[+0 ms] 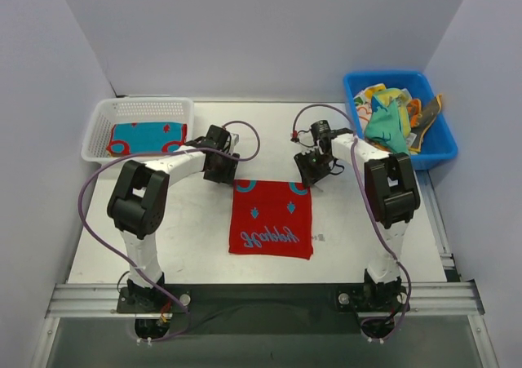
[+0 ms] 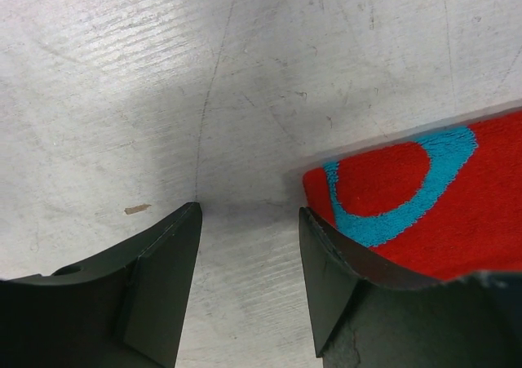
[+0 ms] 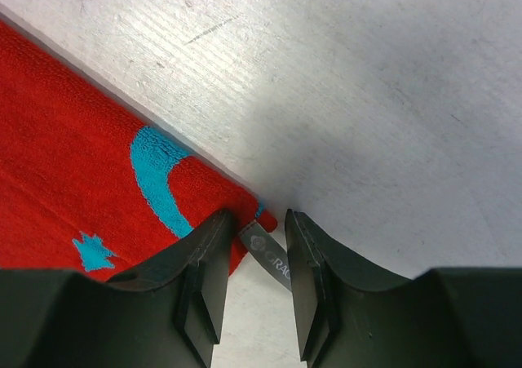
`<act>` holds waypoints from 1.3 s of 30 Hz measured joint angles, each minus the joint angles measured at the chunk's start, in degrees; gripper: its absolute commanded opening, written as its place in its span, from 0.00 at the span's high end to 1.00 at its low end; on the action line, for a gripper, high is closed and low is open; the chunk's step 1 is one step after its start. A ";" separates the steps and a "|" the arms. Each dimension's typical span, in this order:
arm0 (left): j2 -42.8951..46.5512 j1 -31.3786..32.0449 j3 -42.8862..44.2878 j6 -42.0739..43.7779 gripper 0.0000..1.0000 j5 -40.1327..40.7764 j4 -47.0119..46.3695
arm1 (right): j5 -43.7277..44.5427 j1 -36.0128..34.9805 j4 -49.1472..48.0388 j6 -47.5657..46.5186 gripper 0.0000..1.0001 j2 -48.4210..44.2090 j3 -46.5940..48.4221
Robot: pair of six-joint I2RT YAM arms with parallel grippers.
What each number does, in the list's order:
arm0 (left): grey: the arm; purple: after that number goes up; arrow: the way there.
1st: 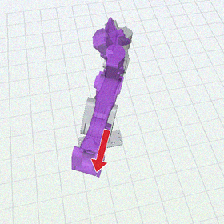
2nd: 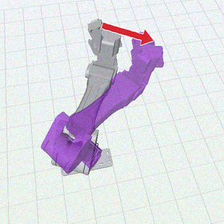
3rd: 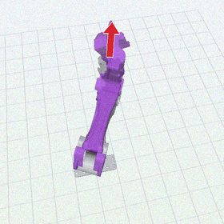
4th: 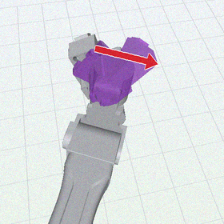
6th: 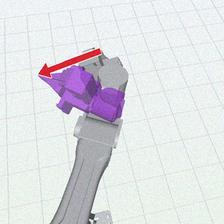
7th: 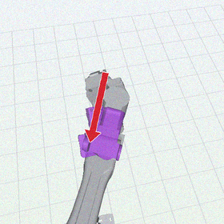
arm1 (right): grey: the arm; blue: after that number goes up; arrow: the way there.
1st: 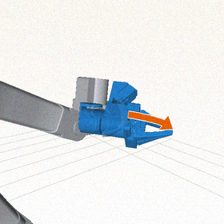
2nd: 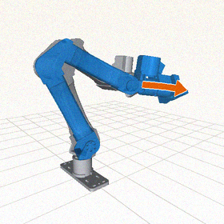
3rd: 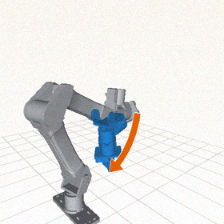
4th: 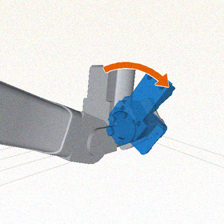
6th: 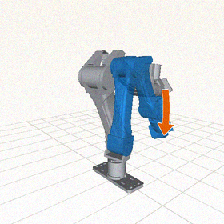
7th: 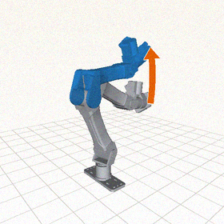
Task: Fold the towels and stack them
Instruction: Fold the towel
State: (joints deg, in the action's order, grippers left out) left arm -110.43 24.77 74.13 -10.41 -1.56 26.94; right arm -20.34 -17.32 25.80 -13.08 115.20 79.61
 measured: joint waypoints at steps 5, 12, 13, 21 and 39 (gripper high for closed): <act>0.00 0.00 0.00 0.22 0.38 0.33 0.04 | 1.79 -0.39 0.55 -1.20 0.94 0.63 0.59; 0.17 -0.09 0.00 0.74 0.25 -0.04 -0.20 | 2.10 -0.81 0.87 -3.41 1.00 0.96 1.03; 0.33 -0.13 0.00 0.83 0.23 -0.37 -0.28 | 2.14 -0.90 0.92 -3.67 1.00 0.98 1.07; 2.49 -0.17 0.96 2.73 0.20 -4.63 -3.69 | 2.95 -1.49 1.01 -5.03 1.00 1.01 1.18; -4.87 4.44 5.49 5.73 0.49 -4.42 -3.87 | 3.02 -1.53 0.90 -5.01 1.00 1.01 1.11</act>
State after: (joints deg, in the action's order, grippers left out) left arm -115.31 29.21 79.61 -4.69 -5.98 23.07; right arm -17.32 -18.85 26.70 -18.09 116.20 80.73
